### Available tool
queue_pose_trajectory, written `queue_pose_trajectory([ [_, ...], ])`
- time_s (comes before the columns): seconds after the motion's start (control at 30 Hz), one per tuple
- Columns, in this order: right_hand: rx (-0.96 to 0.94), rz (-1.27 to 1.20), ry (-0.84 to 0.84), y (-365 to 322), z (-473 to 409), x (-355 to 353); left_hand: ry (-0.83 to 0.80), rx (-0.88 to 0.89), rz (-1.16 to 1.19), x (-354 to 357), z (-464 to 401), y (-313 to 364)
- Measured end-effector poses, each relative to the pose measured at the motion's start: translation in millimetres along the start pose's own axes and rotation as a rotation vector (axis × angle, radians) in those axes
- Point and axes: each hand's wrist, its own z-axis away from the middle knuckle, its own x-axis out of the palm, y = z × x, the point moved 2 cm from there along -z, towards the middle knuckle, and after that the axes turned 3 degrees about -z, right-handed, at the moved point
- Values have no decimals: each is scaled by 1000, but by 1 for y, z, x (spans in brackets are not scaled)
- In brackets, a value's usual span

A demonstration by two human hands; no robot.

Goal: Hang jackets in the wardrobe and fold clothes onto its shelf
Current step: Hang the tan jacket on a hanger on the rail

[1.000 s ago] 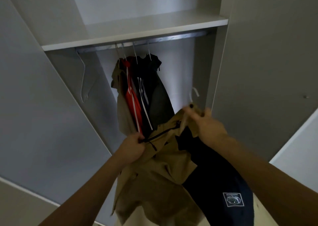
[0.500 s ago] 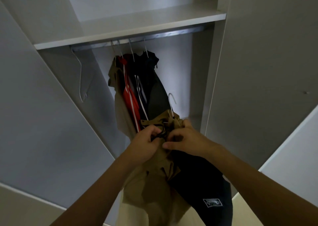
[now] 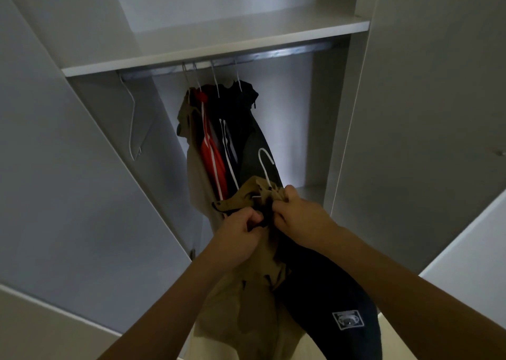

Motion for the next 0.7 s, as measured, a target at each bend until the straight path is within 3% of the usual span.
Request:
queue_pose_trajectory([
  [0.27,-187,136,1,-1,-13,-8,138,-65,-75,-17,8,-2],
  [0.5,-272,-90,-89,-2,-8,-5,208,-138,16,-18,16,-7],
  [0.7,-257,186,-47,5,-18,8,159,-154,-35,-9,18,0],
])
